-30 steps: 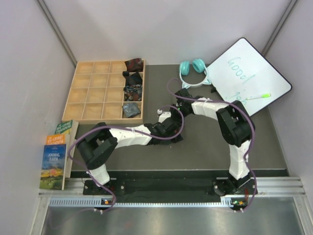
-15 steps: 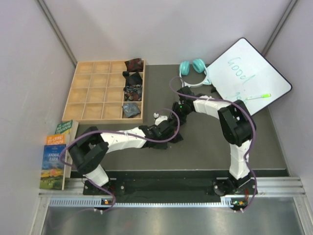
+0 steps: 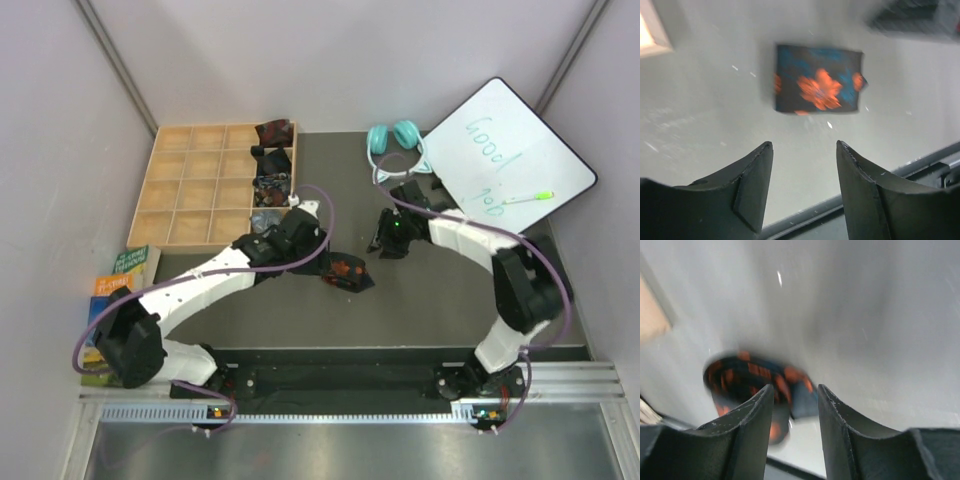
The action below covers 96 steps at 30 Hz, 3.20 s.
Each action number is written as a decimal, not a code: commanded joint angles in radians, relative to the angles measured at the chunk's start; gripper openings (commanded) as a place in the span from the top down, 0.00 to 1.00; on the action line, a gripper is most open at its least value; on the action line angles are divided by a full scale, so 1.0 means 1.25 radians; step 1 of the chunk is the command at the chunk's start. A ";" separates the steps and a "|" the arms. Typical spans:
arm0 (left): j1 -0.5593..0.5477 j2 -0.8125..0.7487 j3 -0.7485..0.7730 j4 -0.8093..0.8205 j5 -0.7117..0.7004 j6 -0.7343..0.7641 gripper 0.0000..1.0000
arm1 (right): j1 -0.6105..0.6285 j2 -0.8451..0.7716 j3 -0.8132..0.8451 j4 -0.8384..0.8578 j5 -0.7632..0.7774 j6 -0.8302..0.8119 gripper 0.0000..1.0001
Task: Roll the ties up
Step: Roll the tie at the center of the board, then pick up the tie at the center of the board, then place the tie in the storage box.
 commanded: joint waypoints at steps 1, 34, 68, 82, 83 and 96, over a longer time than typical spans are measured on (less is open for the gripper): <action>0.094 0.007 0.000 0.043 0.146 0.103 0.41 | -0.009 -0.204 -0.124 0.079 0.036 -0.010 0.59; 0.203 0.269 -0.094 0.369 0.433 0.137 0.31 | -0.010 -0.487 -0.587 0.325 -0.066 -0.045 0.54; 0.155 0.311 -0.139 0.496 0.346 -0.027 1.00 | -0.009 -0.470 -0.583 0.337 -0.069 -0.052 0.52; 0.256 0.100 0.028 0.140 0.233 0.063 1.00 | -0.009 -0.473 -0.584 0.338 -0.071 -0.053 0.52; 0.270 0.079 0.038 0.129 0.233 0.068 1.00 | -0.009 -0.473 -0.586 0.338 -0.071 -0.053 0.52; 0.550 0.042 0.204 0.016 0.260 0.118 1.00 | -0.009 -0.473 -0.587 0.340 -0.071 -0.053 0.52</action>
